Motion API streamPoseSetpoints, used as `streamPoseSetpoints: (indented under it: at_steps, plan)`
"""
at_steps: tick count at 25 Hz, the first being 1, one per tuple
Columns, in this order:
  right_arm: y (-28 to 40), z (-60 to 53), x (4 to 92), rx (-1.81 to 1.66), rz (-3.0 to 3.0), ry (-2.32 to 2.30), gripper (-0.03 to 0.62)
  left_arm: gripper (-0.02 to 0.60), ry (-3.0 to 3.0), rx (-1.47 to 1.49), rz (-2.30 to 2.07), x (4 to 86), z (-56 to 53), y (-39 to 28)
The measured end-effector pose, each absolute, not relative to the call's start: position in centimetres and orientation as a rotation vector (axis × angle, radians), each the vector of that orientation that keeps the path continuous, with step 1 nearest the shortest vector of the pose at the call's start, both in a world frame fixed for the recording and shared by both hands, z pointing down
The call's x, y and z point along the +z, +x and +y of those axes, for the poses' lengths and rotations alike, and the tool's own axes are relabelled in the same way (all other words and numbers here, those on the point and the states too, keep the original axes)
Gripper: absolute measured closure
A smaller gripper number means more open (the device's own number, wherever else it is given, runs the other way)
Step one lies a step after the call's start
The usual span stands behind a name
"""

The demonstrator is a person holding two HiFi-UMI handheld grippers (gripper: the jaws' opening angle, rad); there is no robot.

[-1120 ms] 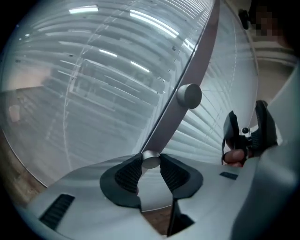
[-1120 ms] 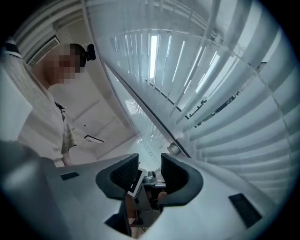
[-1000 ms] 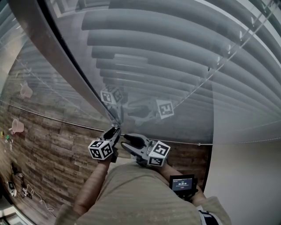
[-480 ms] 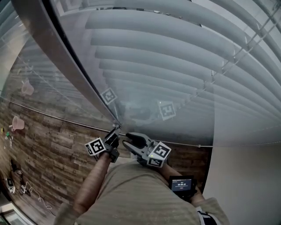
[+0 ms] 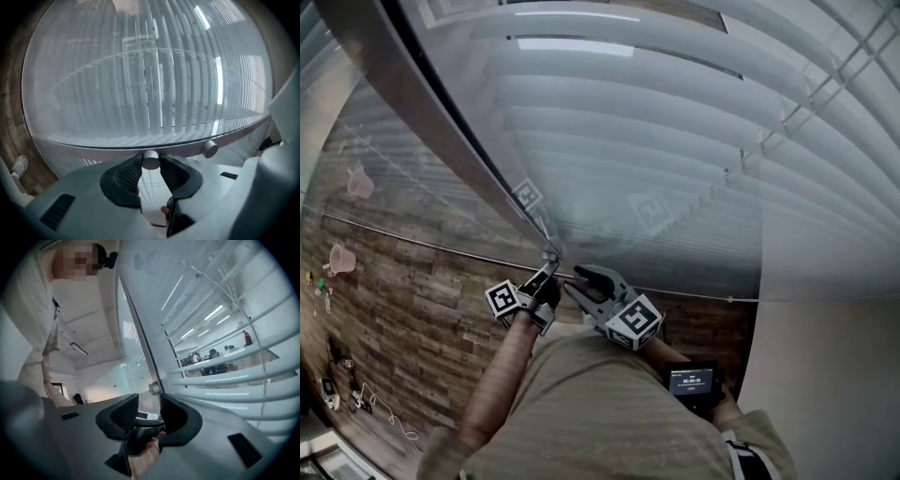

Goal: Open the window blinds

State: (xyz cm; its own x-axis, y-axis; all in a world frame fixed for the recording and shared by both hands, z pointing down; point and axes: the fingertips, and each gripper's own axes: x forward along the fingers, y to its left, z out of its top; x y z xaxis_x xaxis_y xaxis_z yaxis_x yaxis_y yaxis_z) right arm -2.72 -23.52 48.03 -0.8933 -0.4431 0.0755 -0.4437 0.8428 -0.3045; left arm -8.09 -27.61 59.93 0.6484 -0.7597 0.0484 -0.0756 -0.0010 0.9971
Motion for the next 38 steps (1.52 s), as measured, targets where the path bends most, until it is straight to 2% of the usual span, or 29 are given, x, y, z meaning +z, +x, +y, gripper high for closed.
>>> streamPoseSetpoints:
  at_steps: [10, 25, 30, 32, 38]
  plan:
    - [-1.4, -24.6, 48.8, 0.355, -2.867, 0.886, 0.454, 0.446, 1.413, -0.712, -0.664, 58.8, -27.5, -7.9]
    - [-1.0, -23.5, 48.2, 0.384, -2.850, 0.898, 0.454, 0.446, 1.326, -0.782, -0.604, 58.2, -27.3, -7.7]
    - [-1.1, -23.3, 48.4, 0.402, -2.843, 0.888, 0.454, 0.440, 1.456, -0.688, -0.706, 57.1, -27.0, -7.8]
    - [-1.1, -23.2, 48.5, 0.411, -2.848, 0.883, 0.454, 0.419, 1.528, -0.641, -0.776, 55.9, -26.5, -8.2]
    - [-1.6, -22.8, 48.4, 0.439, -2.858, 0.850, 0.454, 0.410, 1.780, -0.479, -1.022, 51.0, -25.1, -10.4]
